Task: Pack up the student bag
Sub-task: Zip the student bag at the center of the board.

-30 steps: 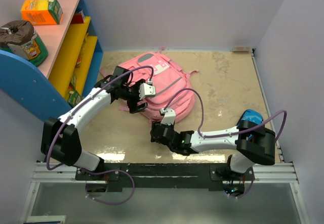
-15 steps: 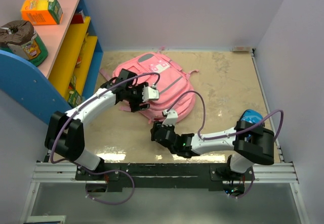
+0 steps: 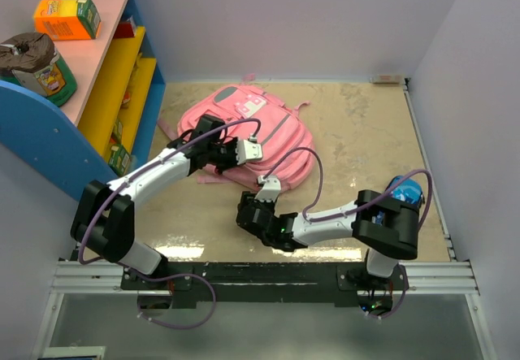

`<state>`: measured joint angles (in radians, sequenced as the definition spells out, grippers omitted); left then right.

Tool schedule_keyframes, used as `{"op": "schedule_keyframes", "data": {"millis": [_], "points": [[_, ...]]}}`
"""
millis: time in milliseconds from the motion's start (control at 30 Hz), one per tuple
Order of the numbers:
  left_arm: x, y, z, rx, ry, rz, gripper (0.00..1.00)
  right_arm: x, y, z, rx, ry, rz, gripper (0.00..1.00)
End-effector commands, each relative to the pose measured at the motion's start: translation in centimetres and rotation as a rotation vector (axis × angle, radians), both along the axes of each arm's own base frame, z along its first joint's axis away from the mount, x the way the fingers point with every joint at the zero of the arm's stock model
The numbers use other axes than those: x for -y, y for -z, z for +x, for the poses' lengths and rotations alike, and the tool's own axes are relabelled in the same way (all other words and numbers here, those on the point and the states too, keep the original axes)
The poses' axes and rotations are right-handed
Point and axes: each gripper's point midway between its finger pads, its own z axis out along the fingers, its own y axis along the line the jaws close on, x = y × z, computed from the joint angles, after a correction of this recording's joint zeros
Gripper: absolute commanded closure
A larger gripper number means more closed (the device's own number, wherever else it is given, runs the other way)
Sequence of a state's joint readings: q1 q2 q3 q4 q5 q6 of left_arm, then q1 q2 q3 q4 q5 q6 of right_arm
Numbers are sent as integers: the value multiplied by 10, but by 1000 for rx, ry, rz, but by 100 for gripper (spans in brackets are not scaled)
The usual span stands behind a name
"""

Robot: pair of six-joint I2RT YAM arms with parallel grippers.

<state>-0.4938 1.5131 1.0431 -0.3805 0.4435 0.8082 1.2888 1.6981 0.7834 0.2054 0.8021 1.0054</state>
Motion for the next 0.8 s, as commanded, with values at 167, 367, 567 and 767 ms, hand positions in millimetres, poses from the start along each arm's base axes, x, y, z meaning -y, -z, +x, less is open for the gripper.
{"op": "schedule_keyframes", "data": {"millis": [167, 367, 567, 767], "points": [[-1, -15, -12, -41, -36, -50, 100, 0, -30, 34, 76, 107, 58, 41], [0, -14, -12, -74, -31, -46, 100, 32, -25, 53, 83, 141, 49, 42], [1, -9, -15, -98, -29, -43, 100, 23, -38, 73, 117, 118, 84, 45], [1, -13, -17, -102, -27, -48, 100, 5, -29, 80, 102, 105, 75, 46]]}}
